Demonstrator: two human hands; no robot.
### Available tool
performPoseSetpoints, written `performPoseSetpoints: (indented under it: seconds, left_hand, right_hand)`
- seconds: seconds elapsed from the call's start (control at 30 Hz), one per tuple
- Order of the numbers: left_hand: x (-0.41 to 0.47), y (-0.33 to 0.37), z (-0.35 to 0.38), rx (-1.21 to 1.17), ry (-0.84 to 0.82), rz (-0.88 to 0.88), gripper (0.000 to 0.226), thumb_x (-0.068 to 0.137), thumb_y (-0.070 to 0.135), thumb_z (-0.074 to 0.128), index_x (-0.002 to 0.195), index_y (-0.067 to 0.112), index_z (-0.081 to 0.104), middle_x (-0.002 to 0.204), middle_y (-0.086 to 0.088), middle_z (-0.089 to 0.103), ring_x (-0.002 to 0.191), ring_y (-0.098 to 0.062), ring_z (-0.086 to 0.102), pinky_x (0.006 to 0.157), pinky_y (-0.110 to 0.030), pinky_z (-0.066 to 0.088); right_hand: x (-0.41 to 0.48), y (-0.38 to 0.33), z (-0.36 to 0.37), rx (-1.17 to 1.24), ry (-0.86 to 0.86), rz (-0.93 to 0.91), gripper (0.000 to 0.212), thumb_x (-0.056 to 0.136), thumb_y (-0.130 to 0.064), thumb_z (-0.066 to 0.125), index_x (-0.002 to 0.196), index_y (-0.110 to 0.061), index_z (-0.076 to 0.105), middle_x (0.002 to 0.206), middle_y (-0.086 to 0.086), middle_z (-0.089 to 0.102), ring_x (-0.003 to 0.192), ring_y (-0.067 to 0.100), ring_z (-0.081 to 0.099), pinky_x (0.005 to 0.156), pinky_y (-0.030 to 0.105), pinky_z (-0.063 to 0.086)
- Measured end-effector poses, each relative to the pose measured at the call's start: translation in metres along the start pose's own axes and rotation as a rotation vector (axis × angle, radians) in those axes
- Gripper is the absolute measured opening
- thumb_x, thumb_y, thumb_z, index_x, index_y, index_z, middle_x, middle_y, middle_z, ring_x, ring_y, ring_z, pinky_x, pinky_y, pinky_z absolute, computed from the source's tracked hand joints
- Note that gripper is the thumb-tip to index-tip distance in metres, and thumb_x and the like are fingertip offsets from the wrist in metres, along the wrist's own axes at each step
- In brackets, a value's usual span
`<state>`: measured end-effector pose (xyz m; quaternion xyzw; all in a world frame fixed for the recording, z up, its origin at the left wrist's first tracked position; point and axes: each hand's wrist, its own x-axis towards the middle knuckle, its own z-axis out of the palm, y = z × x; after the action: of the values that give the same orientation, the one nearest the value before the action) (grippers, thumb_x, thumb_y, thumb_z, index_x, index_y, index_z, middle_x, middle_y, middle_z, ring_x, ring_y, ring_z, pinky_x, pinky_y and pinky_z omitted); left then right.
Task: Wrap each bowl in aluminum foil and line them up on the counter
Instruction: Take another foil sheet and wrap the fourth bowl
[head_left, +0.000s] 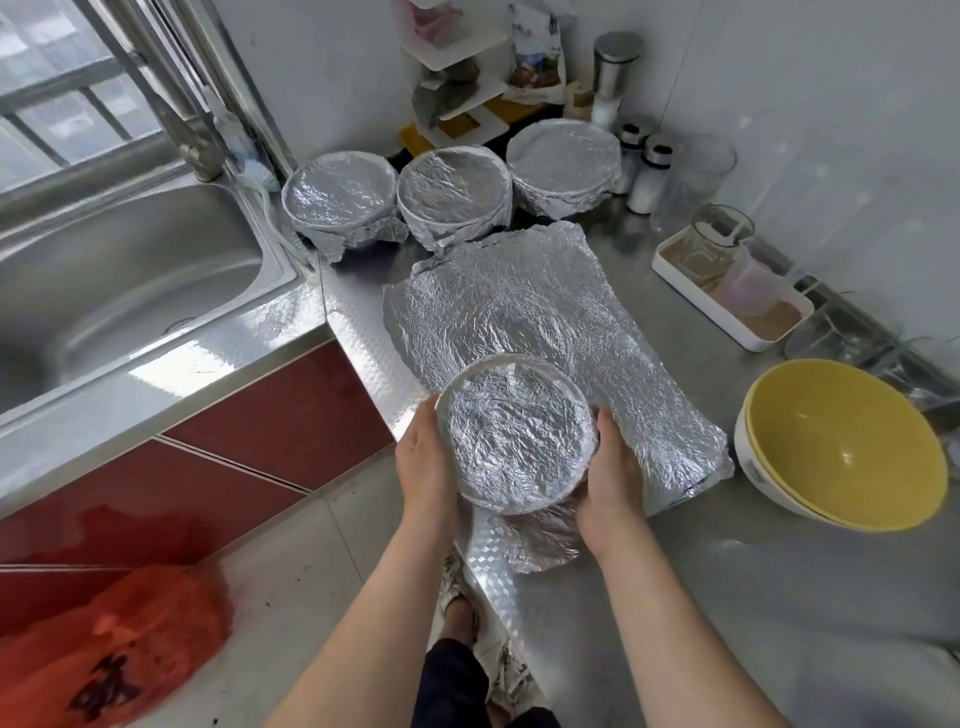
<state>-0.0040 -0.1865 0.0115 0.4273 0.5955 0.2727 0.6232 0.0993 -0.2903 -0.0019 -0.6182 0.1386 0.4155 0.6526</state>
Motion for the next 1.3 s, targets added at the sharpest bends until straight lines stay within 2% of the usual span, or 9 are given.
performPoseSetpoints:
  seconds: [0.13,0.33,0.47,0.6,0.73,0.8,0.9,1.13,1.3]
  left_hand:
    - [-0.005,-0.005,0.008,0.000,0.035,0.054,0.044,0.104,0.035,0.036,0.137,0.012,0.054,0.142,-0.019,0.046,0.129,-0.038,0.046,0.103,-0.040,0.041]
    - [0.002,-0.030,0.014,-0.028,0.085,0.017,0.089,0.077,0.069,0.035,0.126,-0.006,0.040,0.133,-0.039,0.038,0.120,-0.062,0.037,0.094,-0.077,0.032]
    - [-0.014,-0.010,0.013,-0.017,0.092,-0.019,0.061,0.098,0.042,0.035,0.130,-0.009,0.040,0.135,-0.036,0.040,0.126,-0.054,0.038,0.104,-0.067,0.032]
    - [-0.019,-0.008,0.013,-0.038,0.103,-0.016,0.045,0.103,0.025,0.033,0.131,-0.008,0.046,0.107,-0.022,0.062,0.100,-0.018,0.063,0.090,-0.029,0.049]
    - [-0.041,-0.003,0.016,-0.082,0.122,-0.033,0.032,0.102,0.018,0.033,0.099,-0.008,0.050,0.080,-0.016,0.043,0.075,-0.027,0.046,0.072,-0.029,0.040]
    - [-0.050,-0.003,0.015,-0.097,0.129,-0.027,0.031,0.103,0.018,0.034,0.108,-0.006,0.053,0.085,-0.013,0.044,0.078,-0.022,0.046,0.073,-0.025,0.039]
    - [-0.059,-0.005,0.010,-0.079,0.098,-0.029,0.020,0.103,0.021,0.037,0.105,0.010,0.054,0.089,0.003,0.049,0.078,-0.009,0.045,0.067,-0.020,0.036]
    - [-0.047,-0.025,-0.007,0.266,-0.074,-0.089,0.011,0.098,0.042,0.041,0.094,0.032,0.042,0.095,-0.001,0.057,0.090,-0.023,0.061,0.086,-0.045,0.049]
    - [-0.029,-0.003,-0.012,0.478,-0.002,0.106,0.030,0.099,0.042,0.046,0.117,0.018,0.041,0.083,0.001,0.058,0.076,-0.012,0.057,0.071,-0.034,0.042]
  right_hand:
    - [-0.002,0.008,0.006,-0.023,0.071,0.010,0.058,0.094,-0.064,0.034,0.143,-0.033,0.039,0.152,-0.001,0.037,0.136,0.028,0.038,0.110,0.058,0.031]
    - [-0.010,0.007,0.012,-0.085,0.111,-0.030,0.060,0.098,-0.057,0.024,0.151,-0.028,0.024,0.159,-0.001,0.019,0.144,0.027,0.024,0.115,0.051,0.019]
    - [-0.009,0.002,0.006,-0.082,0.081,0.023,0.059,0.095,-0.063,0.030,0.148,-0.035,0.030,0.157,-0.003,0.025,0.141,0.028,0.029,0.114,0.055,0.024]
    - [-0.014,0.012,-0.005,-0.055,0.039,-0.043,0.059,0.081,-0.072,0.045,0.135,-0.047,0.044,0.148,-0.014,0.040,0.137,0.017,0.038,0.112,0.052,0.031]
    - [-0.025,0.006,-0.003,-0.141,0.026,-0.108,0.050,0.100,-0.050,0.034,0.148,-0.035,0.030,0.155,-0.015,0.025,0.143,0.013,0.024,0.114,0.037,0.017]
    - [-0.026,-0.007,-0.001,-0.204,0.038,-0.154,0.049,0.102,-0.044,0.030,0.149,-0.028,0.030,0.155,-0.010,0.028,0.141,0.016,0.028,0.102,0.030,0.023]
    - [-0.015,-0.030,-0.003,-0.399,0.023,-0.188,0.054,0.101,-0.052,0.025,0.147,-0.025,0.033,0.153,0.000,0.033,0.136,0.025,0.036,0.107,0.040,0.030]
    - [0.017,-0.070,0.002,-0.726,-0.152,-0.201,0.059,0.101,-0.054,0.022,0.146,-0.020,0.037,0.146,0.022,0.038,0.130,0.037,0.041,0.101,0.045,0.039]
    - [0.029,-0.068,-0.014,-0.496,-0.059,-0.291,0.052,0.102,-0.048,0.030,0.135,-0.015,0.052,0.139,0.007,0.053,0.128,0.021,0.049,0.099,0.031,0.036]
